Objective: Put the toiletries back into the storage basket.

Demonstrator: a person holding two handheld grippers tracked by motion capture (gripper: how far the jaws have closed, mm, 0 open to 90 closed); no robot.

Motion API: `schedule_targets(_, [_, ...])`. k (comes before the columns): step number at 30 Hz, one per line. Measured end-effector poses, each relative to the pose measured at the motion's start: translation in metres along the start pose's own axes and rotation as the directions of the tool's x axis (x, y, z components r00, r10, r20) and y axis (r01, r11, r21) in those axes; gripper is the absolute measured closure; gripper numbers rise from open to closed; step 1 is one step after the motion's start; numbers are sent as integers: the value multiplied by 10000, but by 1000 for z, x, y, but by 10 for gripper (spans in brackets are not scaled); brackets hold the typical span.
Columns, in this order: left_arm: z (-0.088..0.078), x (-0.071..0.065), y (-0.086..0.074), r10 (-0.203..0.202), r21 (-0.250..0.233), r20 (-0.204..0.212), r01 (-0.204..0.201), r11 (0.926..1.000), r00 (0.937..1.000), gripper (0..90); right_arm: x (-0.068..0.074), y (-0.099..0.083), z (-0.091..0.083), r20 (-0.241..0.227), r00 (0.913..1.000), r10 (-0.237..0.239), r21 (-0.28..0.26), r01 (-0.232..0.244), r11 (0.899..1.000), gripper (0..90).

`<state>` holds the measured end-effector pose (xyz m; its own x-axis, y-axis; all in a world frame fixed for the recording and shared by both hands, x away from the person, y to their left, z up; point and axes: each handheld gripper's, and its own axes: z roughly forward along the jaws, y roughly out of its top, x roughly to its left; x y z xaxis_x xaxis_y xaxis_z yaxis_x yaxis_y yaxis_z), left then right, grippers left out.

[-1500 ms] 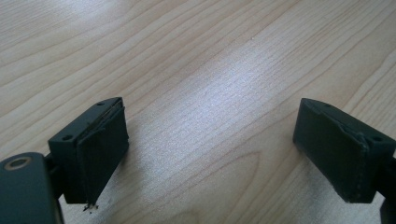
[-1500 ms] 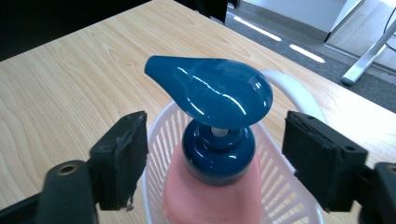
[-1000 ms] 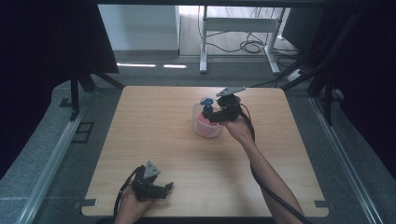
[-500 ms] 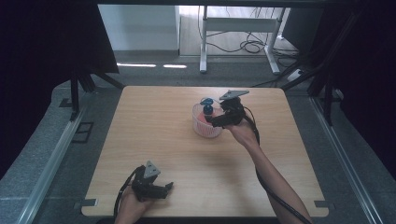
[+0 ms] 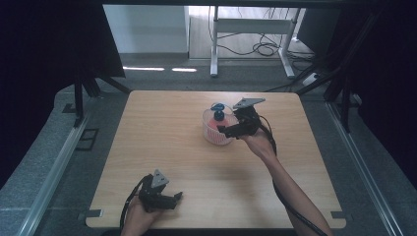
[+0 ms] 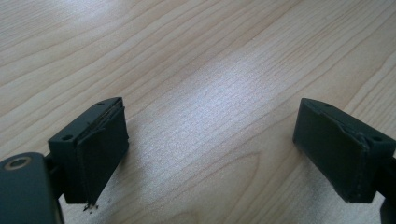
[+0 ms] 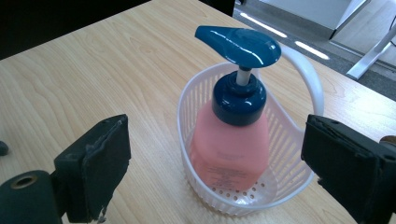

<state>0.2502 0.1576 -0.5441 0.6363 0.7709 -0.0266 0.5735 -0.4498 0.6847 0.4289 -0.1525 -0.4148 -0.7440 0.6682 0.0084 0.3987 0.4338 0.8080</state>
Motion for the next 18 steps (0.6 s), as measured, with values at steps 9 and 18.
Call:
schedule_targets(9, [0, 0, 0, -12, 1, -11, 12, 10000, 10000, 99, 6, -3, -6, -85, 9999, -143, 31, 143, 9999, 79])
schedule_targets(18, [0, 0, 0, -22, 12, -19, 22, 10000, 10000, 99, 12, -7, -14, -140, 9997, -221, -55, 221, 9997, 79])
